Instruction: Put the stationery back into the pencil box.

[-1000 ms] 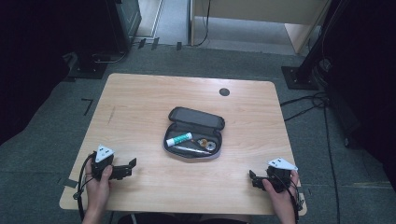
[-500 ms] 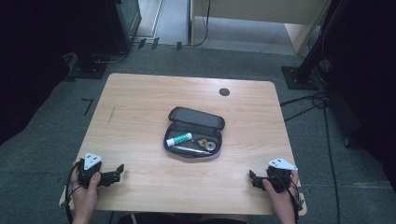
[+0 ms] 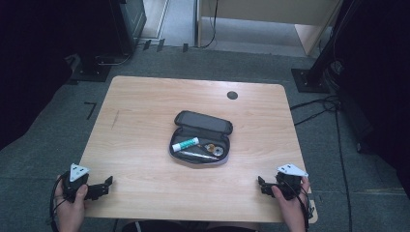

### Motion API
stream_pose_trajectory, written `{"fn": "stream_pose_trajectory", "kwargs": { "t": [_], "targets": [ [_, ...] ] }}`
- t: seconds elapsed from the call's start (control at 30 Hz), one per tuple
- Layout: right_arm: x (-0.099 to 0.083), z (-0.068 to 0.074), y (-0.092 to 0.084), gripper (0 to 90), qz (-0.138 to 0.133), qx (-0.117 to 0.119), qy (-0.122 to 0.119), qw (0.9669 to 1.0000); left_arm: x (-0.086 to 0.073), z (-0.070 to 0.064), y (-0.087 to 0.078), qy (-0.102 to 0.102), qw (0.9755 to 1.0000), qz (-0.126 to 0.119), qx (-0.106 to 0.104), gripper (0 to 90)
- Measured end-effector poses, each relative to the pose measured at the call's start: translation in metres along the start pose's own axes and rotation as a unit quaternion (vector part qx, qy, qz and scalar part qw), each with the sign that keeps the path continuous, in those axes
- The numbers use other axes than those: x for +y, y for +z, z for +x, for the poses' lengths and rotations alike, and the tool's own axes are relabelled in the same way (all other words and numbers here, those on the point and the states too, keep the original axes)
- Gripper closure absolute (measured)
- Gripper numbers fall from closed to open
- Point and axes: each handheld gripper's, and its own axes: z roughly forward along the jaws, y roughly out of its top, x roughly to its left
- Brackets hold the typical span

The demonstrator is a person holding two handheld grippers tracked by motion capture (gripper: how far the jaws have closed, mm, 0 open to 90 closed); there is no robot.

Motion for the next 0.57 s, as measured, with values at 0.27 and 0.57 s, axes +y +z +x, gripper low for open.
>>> {"fn": "stream_pose_trajectory", "kwargs": {
  "t": [0.27,0.57],
  "targets": [
    [0.0002,0.0009,0.0003,0.0,0.001,-0.002,0.007,1.0,0.0025,-0.0018,0.0012,-0.001,1.0,0.005,0.001,0.0],
    [0.0003,0.0008,0.0003,0.0,0.002,-0.001,0.007,1.0,0.0008,-0.0028,0.0007,0.003,1.0,0.0,-0.002,0.0]
  ]
}}
